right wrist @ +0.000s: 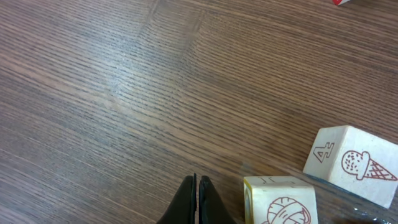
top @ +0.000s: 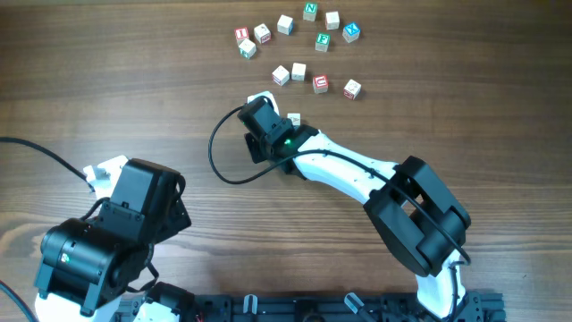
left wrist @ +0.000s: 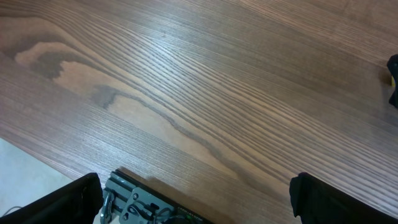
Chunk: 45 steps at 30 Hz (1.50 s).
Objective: Form a circle
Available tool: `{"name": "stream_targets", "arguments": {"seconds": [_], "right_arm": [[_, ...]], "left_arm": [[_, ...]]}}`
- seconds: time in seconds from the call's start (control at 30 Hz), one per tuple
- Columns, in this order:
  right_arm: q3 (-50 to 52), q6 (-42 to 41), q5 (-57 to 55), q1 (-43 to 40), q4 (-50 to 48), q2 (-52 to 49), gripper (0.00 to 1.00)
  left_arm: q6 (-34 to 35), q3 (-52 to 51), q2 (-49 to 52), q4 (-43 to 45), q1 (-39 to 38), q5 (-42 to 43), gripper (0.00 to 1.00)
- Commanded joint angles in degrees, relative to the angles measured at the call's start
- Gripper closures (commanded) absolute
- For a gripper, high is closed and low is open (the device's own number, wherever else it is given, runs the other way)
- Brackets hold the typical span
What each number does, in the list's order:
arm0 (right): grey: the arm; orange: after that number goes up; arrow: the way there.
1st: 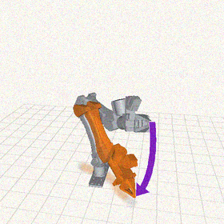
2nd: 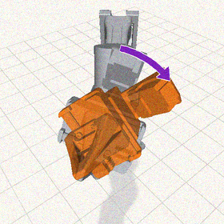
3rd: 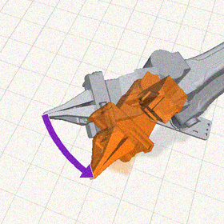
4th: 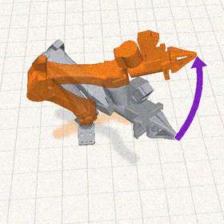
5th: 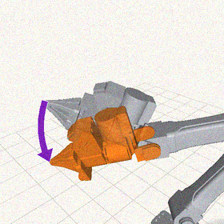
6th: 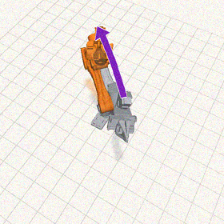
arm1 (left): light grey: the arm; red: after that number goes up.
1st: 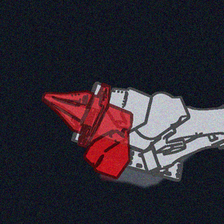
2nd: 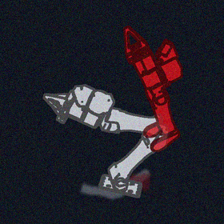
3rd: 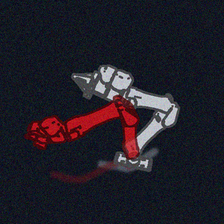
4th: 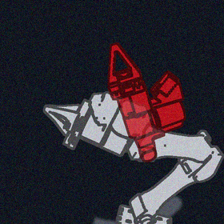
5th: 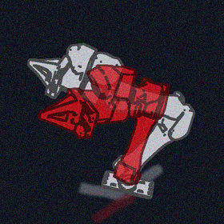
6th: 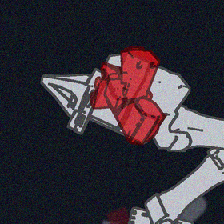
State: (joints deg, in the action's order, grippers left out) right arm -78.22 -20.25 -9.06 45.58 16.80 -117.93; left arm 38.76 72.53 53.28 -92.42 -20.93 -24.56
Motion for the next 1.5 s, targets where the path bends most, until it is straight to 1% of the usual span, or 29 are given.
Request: {"name": "stream_targets", "arguments": {"seconds": [0.0,0.33,0.73,1.33,1.4,1.47], "right_arm": [[-1.2,1.2,-0.9,-0.3,0.0,1.5,0.95],[-1.2,0.7,-1.6,-2.4,0.3,-0.8,0.95],[-1.2,3.8,0.9,-2.4,2.6,-0.9,0.96],[-1.2,4.3,1.5,-2.4,1.6,-0.9,0.95],[-1.2,5.7,1.5,-2.2,1.2,-0.3,0.95],[-1.2,5.9,1.3,-1.7,4.0,2.3,0.95]], "left_arm": [[0.9,-0.2,-0.1,0.0,0.3,0.0,0.00],[0.9,-0.2,-0.1,0.0,0.3,0.0,0.00],[0.9,-0.2,-0.1,0.0,0.3,0.0,0.00],[0.9,-0.2,-0.1,0.0,0.3,0.0,0.00],[0.9,-0.2,-0.1,0.0,0.3,0.0,0.00],[0.9,-0.2,-0.1,0.0,0.3,0.0,0.00]]}}
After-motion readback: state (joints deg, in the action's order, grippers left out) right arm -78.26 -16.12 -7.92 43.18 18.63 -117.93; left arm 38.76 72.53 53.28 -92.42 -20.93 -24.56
